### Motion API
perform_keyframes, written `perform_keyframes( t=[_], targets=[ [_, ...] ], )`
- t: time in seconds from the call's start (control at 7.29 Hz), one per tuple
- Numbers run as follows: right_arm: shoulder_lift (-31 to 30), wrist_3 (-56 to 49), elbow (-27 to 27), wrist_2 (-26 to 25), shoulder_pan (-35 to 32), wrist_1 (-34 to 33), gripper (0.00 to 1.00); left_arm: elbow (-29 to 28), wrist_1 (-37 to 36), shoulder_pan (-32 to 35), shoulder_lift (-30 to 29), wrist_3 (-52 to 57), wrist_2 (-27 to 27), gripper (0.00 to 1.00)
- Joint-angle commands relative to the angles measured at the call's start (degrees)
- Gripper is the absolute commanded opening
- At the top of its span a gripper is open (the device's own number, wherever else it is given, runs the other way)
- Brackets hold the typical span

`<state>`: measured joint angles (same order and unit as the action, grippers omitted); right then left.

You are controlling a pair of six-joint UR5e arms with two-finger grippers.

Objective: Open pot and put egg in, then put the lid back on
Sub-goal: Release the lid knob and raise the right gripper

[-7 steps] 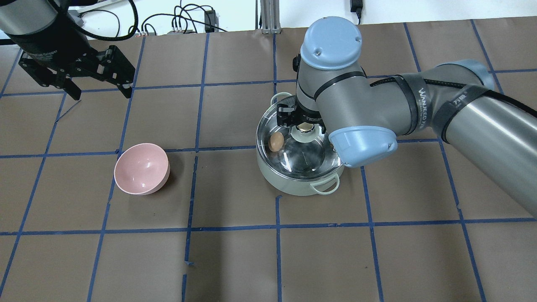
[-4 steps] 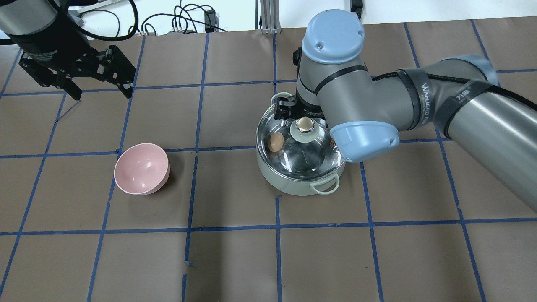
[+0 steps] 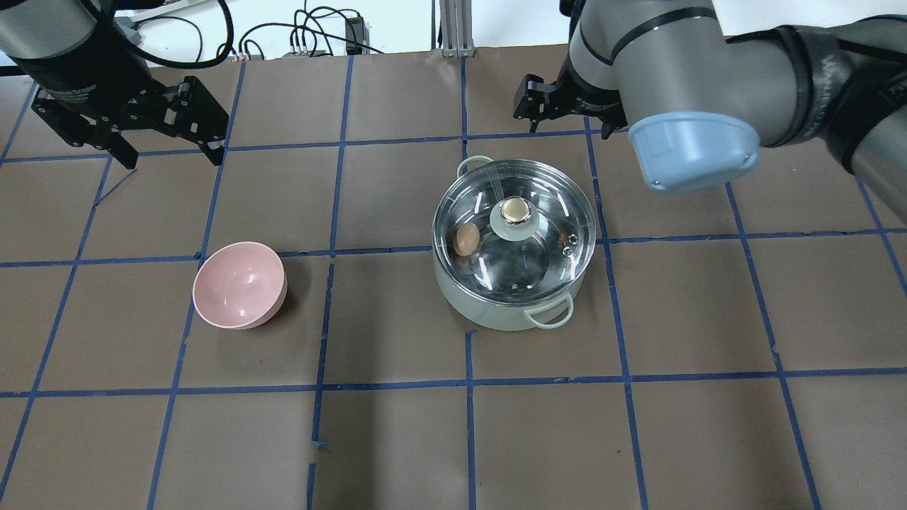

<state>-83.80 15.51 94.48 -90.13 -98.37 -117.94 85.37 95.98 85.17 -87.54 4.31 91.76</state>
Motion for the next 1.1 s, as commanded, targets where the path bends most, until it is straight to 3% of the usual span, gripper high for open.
perform_keyframes(
  t=[0.0,0.27,0.96],
  targets=[
    [-4.25,-2.5,0.0,0.04,2.56,6.01,1.0,0.06,0.0,0.0,0.09,0.0,0.0,1.0],
    [-4.79,-6.68,0.0,-3.19,3.88,12.35,1.0,0.06,0.09,0.0,0.09,0.0,0.0,1.0],
    [-4.88,-7.42,0.44,-3.21,4.33,14.14,1.0,0.24,0.09,0.0,0.09,0.0,0.09,1.0]
  ],
)
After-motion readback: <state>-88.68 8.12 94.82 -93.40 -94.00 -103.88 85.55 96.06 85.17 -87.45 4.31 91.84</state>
